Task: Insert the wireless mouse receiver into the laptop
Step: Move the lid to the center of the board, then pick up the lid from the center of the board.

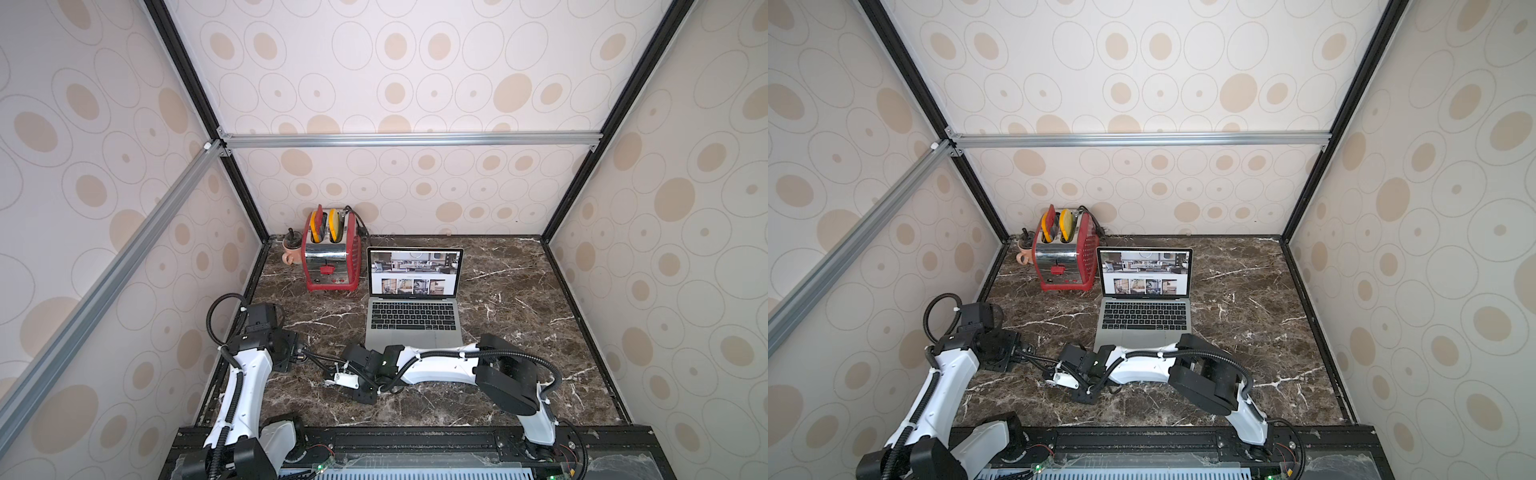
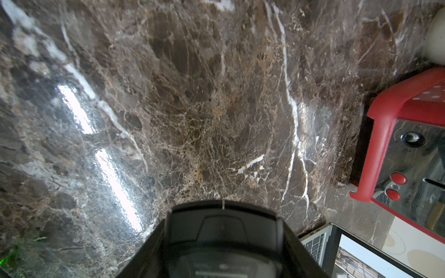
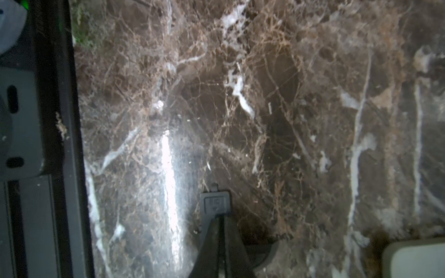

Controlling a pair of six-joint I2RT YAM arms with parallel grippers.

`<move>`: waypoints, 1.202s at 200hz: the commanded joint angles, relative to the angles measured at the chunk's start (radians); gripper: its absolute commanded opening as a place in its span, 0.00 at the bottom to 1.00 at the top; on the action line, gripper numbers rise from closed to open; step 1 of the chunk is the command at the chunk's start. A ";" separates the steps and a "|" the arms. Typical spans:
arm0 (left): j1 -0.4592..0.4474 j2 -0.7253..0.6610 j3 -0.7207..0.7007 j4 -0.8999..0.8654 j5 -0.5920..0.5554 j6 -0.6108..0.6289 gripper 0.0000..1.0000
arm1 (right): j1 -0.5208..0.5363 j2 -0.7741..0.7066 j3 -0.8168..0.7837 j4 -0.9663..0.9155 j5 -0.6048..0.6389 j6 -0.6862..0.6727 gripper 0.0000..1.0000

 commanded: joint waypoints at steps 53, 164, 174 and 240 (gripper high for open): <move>0.007 0.005 0.000 0.010 0.008 0.033 0.00 | -0.030 -0.088 -0.022 -0.085 -0.153 -0.108 0.28; 0.007 0.017 0.009 0.010 0.037 0.073 0.00 | -0.100 0.029 0.073 -0.141 -0.246 -0.557 0.57; 0.007 0.017 0.009 0.011 0.038 0.075 0.00 | -0.108 0.049 0.098 -0.181 -0.271 -0.560 0.55; 0.008 0.037 0.001 0.033 0.055 0.079 0.00 | -0.110 0.085 0.102 -0.268 -0.301 -0.568 0.58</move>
